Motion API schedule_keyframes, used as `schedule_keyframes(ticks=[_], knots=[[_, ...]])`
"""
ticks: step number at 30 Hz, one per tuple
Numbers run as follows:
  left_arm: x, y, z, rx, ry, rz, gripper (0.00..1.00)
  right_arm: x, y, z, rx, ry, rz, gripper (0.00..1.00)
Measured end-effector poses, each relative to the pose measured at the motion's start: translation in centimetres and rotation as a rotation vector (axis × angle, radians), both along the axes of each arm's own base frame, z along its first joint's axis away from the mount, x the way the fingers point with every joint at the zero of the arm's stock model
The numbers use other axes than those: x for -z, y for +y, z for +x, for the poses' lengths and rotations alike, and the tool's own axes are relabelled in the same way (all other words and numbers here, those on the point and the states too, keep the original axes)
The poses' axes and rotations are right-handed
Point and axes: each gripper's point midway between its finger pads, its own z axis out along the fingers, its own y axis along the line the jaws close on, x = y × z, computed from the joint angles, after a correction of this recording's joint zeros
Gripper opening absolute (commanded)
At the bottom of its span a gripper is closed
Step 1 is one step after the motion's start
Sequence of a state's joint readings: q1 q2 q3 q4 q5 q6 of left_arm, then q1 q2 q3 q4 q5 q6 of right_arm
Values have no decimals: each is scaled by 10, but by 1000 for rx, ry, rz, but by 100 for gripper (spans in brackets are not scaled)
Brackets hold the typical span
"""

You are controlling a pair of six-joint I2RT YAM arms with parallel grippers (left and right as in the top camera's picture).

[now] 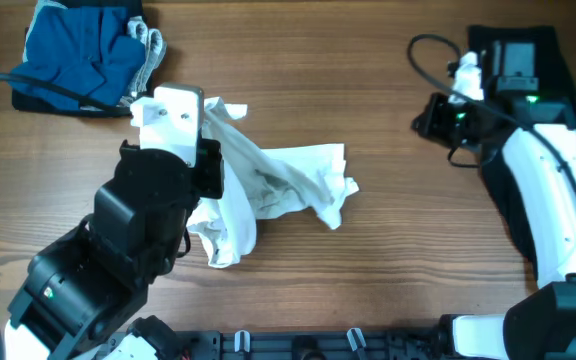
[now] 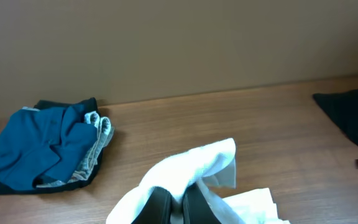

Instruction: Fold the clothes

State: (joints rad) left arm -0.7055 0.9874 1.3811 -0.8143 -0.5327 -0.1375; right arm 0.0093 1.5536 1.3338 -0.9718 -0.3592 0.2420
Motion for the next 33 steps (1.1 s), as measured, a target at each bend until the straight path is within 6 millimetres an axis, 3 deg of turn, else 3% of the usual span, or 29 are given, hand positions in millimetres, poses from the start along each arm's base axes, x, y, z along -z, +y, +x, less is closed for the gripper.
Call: schedule_keyframes(ticks=[2, 6, 16, 20, 25, 28, 30, 33], knots=[[3, -1, 2, -1, 7, 7, 4, 11, 19, -11, -64, 30, 6, 61], [9, -5, 7, -1, 25, 22, 4, 36, 53, -34, -163, 101, 40, 64], [13, -8, 10, -1, 36, 31, 4, 93, 114, -55, -289, 207, 81, 64], [13, -8, 10, -1, 36, 31, 4, 118, 138, -65, -318, 272, 65, 59], [13, -8, 10, -1, 36, 31, 4, 149, 135, -80, -295, 374, -3, 56], [13, -8, 10, -1, 36, 31, 4, 154, 127, -78, -262, 376, -51, 53], [13, -8, 10, -1, 36, 31, 4, 156, 123, -76, -247, 371, -78, 44], [13, -8, 10, -1, 36, 31, 4, 159, 117, -70, -222, 349, -114, 38]])
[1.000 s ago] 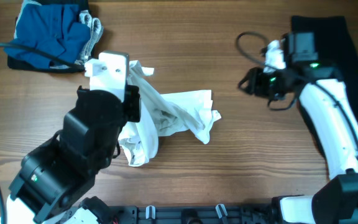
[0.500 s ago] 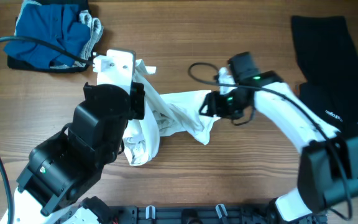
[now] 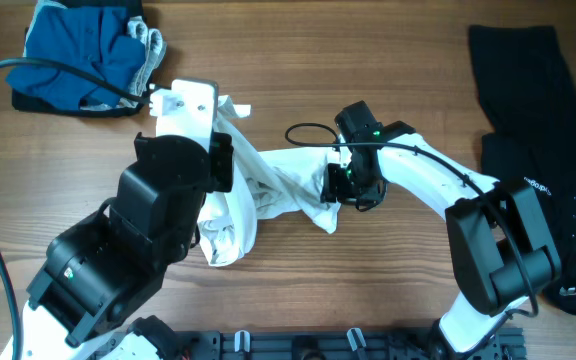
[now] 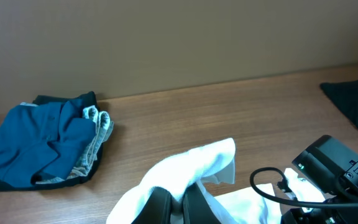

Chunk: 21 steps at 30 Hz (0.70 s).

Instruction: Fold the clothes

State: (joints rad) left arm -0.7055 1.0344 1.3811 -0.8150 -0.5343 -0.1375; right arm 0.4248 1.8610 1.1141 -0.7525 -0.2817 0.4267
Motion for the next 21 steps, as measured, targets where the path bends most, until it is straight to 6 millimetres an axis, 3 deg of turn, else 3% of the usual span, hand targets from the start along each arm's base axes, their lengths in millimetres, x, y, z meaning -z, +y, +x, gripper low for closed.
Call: schedule_keyframes(ticks=[1, 3, 11, 14, 17, 21], knots=[[0, 0, 0, 0, 0, 0, 4, 1, -1, 1, 4, -6, -6, 32], [0, 0, 0, 0, 0, 0, 4, 6, -4, 3, 19, -11, -25, 5], [0, 0, 0, 0, 0, 0, 4, 8, -2, 5, 33, -2, -4, 4], [0, 0, 0, 0, 0, 0, 4, 3, -9, 14, 64, -3, -4, 4], [0, 0, 0, 0, 0, 0, 4, -22, -40, 42, 159, -14, -8, 4], [0, 1, 0, -4, -2, 1, 4, -80, -100, 73, 286, -71, -5, 4]])
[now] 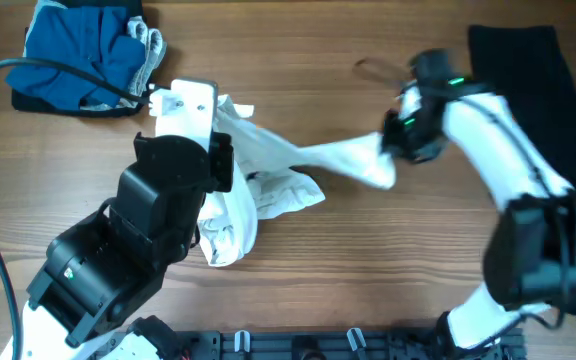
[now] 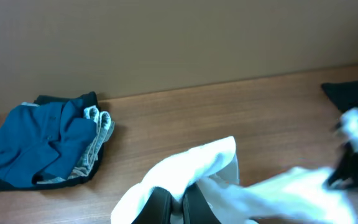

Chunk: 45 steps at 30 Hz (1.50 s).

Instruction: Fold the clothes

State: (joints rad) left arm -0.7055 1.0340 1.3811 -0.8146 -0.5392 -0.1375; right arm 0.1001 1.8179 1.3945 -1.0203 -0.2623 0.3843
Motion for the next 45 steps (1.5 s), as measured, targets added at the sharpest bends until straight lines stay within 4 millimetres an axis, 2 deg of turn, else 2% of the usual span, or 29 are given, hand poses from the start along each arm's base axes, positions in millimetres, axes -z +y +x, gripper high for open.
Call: schedule_keyframes(ticks=[3, 5, 10, 12, 15, 19, 22, 24, 27, 30, 32, 35, 39, 41, 42, 43, 45], knots=[[-1, 1, 0, -2, -2, 0, 4, -50, -48, 4, 90, -69, -10, 4], [-2, 2, -2, -2, -7, -5, 4, -74, -68, -3, 123, -102, -15, 4], [-9, 6, -7, -2, -26, -20, 4, -114, -100, -34, 195, -151, -25, 4], [-12, 8, -9, -2, -33, -26, 4, -129, -115, -53, 230, -166, -29, 4], [-14, 10, -11, -2, -41, -33, 4, -146, -125, -78, 260, -184, -26, 4], [-15, 11, -12, -2, -44, -36, 4, -160, -124, -102, 250, -199, -23, 4], [-13, 10, -12, -2, -37, -29, 4, -161, -122, -104, 228, -206, -24, 4], [-9, 10, -10, -5, -24, -16, 4, -157, -124, -99, 222, -201, -26, 4], [3, 6, -1, -16, 12, 17, 4, -136, -132, -83, 220, -145, -18, 4], [24, 2, 17, -44, 70, 65, 4, -91, -141, -61, 220, -28, 10, 4], [36, 1, 26, -61, 101, 89, 4, -64, -145, -51, 220, 32, 26, 4], [57, 4, 43, -98, 159, 130, 4, -14, -150, -35, 221, 129, 57, 4], [83, 5, 60, -120, 228, 167, 4, 24, -151, -27, 221, 196, 85, 4], [93, 4, 65, -122, 253, 179, 4, 40, -151, -23, 221, 208, 97, 4], [104, 2, 70, -126, 283, 197, 4, 44, -150, -19, 218, 201, 101, 4], [112, 2, 74, -129, 302, 209, 4, 49, -150, -14, 213, 188, 105, 6], [125, -1, 80, -129, 330, 225, 4, 52, -147, -3, 185, 140, 104, 26]])
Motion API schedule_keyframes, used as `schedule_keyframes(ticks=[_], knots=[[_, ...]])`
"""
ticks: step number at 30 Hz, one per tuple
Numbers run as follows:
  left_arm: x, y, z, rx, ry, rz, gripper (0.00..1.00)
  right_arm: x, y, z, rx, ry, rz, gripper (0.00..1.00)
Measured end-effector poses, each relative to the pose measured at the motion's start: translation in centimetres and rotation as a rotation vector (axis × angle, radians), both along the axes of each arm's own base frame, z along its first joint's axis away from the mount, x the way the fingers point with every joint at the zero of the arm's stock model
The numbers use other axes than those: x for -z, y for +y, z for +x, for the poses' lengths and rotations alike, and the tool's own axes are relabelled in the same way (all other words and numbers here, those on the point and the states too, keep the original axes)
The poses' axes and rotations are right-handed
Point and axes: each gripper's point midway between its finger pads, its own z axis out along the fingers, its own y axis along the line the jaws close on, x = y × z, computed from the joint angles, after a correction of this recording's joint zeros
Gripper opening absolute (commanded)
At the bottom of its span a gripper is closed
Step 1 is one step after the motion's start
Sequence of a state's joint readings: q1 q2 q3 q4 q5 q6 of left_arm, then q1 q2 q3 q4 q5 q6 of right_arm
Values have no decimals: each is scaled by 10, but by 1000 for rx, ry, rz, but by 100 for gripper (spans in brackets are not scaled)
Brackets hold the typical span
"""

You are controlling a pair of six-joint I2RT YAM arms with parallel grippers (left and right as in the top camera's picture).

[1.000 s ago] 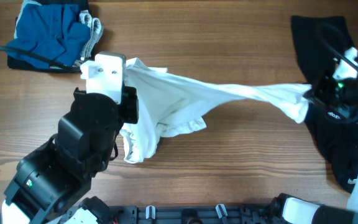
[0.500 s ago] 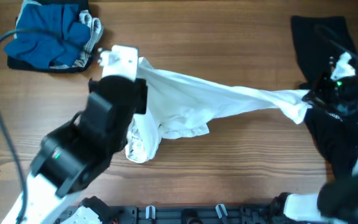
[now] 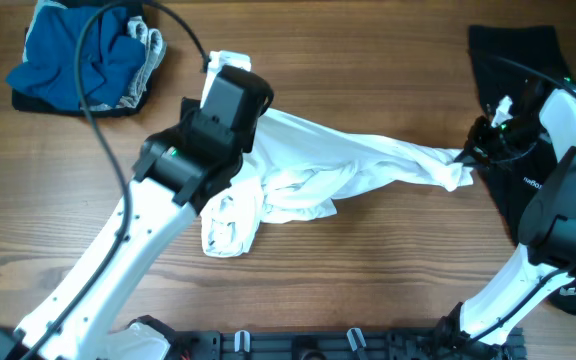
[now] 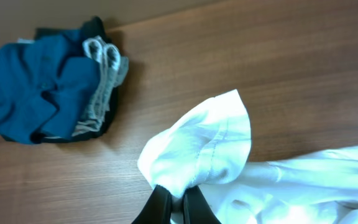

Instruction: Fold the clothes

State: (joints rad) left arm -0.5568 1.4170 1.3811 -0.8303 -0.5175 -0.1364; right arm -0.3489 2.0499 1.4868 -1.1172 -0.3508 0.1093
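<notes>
A white garment (image 3: pixel 318 170) lies stretched across the table's middle, drawn into a long band between both arms. My left gripper (image 3: pixel 230 62) is shut on its left end; the left wrist view shows the black fingers (image 4: pixel 166 208) pinching a bunched white fold (image 4: pixel 201 146). At the right, my right gripper (image 3: pixel 473 152) holds the garment's other end, apparently shut on it, beside the dark cloth. A crumpled part of the garment (image 3: pixel 230 222) hangs toward the front.
A pile of blue and grey clothes (image 3: pixel 83 50) sits at the back left corner, shown also as the pile (image 4: pixel 48 87) in the left wrist view. A black garment (image 3: pixel 528 120) lies along the right edge under the right arm.
My right gripper has moved further right with the garment's end, to the edge of the black cloth. My left gripper has moved toward the back. The garment is now stretched out longer.
At first my left gripper held the crumpled white garment alone, the right arm far at the back right. Then the right gripper was at the garment's right end. Later it held that end out to the right, and now the garment spans between both grippers.
</notes>
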Motion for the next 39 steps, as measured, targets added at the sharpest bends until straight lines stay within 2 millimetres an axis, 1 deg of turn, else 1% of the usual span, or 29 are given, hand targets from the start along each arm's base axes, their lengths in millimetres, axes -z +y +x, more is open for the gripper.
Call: schedule_keyframes(ticks=[1, 2, 3, 4, 6, 10, 14, 16, 18, 19, 21, 25, 27, 29, 31, 32, 33, 34, 39], knots=[[7, -2, 4, 2, 15, 4, 4, 0, 4, 5, -21, -22, 0, 44], [14, -5, 7, 5, 29, 7, 4, 0, 8, 8, -41, -34, 0, 56], [21, -9, 10, 10, 43, 7, 4, -1, 13, 10, -56, -39, 1, 62], [26, -11, 12, 14, 54, 8, 4, -2, 20, 11, -79, -43, 3, 65], [38, -16, 16, 25, 83, 9, 4, -7, 32, 16, -123, -55, 4, 68], [48, -20, 18, 34, 108, 9, 4, -18, 47, 18, -161, -52, 12, 68], [47, -21, 19, 35, 101, 3, 4, -36, 54, 0, -160, 4, 4, 65], [47, -21, 19, 35, 102, 1, 4, -41, 53, -8, -151, 36, -32, 63], [47, -18, 21, 27, 103, -2, 4, -41, 51, -12, -137, 58, -69, 62], [47, -17, 21, 24, 103, -2, 4, -39, 50, -14, -132, 65, -81, 61], [47, -13, 22, 14, 103, -3, 4, -29, 51, -20, -119, 86, -96, 61], [47, -8, 24, 1, 103, -3, 4, 4, 53, -38, -90, 141, -130, 59], [47, -8, 24, 0, 103, -4, 4, 15, 52, -42, -73, 150, -150, 58], [47, -7, 24, -1, 103, -4, 4, 25, 50, -37, -57, 116, -171, 53], [47, -7, 24, -1, 104, -4, 4, 30, 47, -28, -44, 77, -187, 42], [47, -7, 24, -1, 103, -4, 4, 31, 46, -26, -41, 67, -192, 32], [48, -7, 24, -1, 104, -3, 4, 32, 46, -22, -30, 54, -196, 13], [48, -7, 24, -1, 105, -3, 4, 32, 45, -19, -28, 43, -201, 4], [48, -7, 23, -1, 110, 0, 4, 32, 45, -18, -25, 40, -202, 4]])
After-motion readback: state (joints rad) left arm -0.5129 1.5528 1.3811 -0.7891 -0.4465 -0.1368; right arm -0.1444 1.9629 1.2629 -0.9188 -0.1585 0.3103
